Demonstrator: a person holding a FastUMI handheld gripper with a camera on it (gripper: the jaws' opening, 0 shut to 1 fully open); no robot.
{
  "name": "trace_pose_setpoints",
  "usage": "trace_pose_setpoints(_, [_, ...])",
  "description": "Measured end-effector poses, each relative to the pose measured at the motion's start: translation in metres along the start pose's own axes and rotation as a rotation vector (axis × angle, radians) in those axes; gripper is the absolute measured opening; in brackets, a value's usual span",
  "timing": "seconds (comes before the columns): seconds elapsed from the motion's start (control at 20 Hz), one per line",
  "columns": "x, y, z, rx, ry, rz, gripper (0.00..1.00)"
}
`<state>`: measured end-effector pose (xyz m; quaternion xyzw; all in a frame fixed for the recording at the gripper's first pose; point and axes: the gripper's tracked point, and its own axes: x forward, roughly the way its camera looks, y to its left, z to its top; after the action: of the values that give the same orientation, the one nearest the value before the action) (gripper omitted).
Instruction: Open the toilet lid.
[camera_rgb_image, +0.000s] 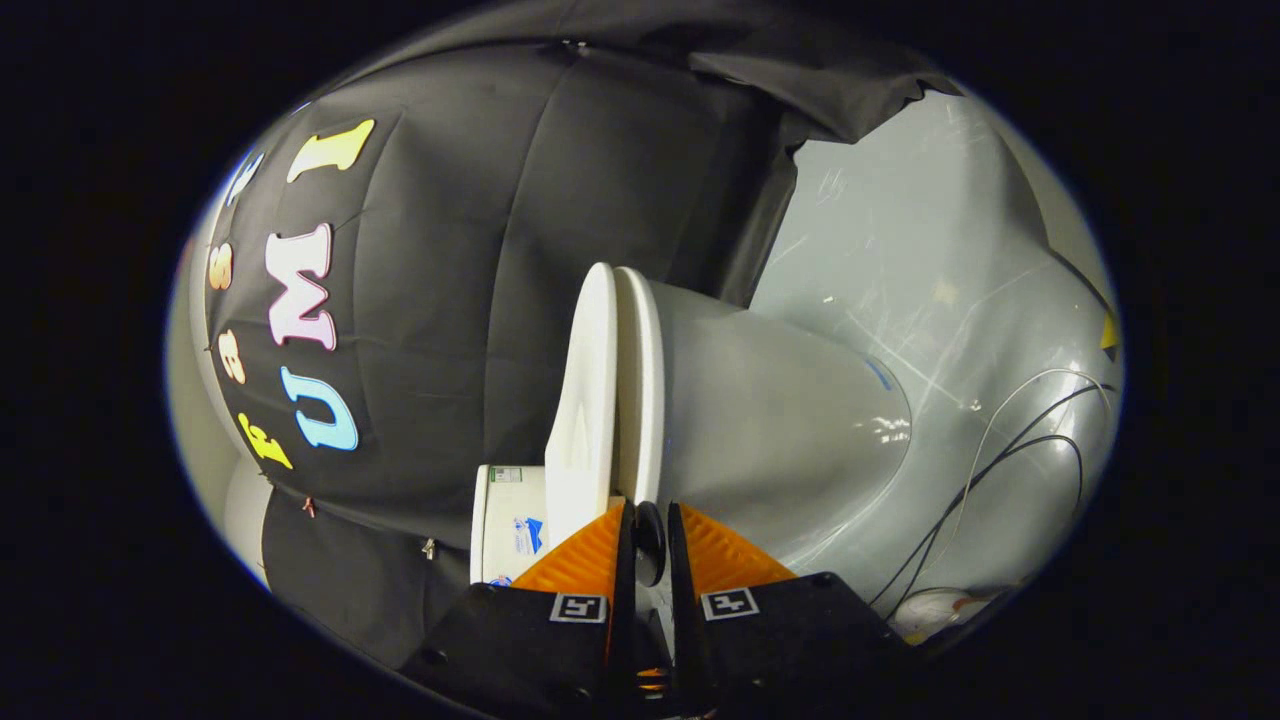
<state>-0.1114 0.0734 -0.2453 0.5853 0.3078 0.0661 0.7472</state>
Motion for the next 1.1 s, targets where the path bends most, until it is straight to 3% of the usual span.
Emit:
trace_pose_setpoints(0.8, [0.003, 0.004, -0.015, -0.040, 0.035, 0.065, 0.20])
trace_pose_setpoints(0.85, [0.030, -0.007, 0.000, 0.010, 0.006, 0.045, 0.20])
trace_pose_setpoints(0.9, [0.006, -0.004, 0.005, 0.019, 0.018, 0.048, 0.05])
trace_pose_setpoints(1.1, [0.001, 0.004, -0.002, 0.062, 0.012, 0.068, 0.05])
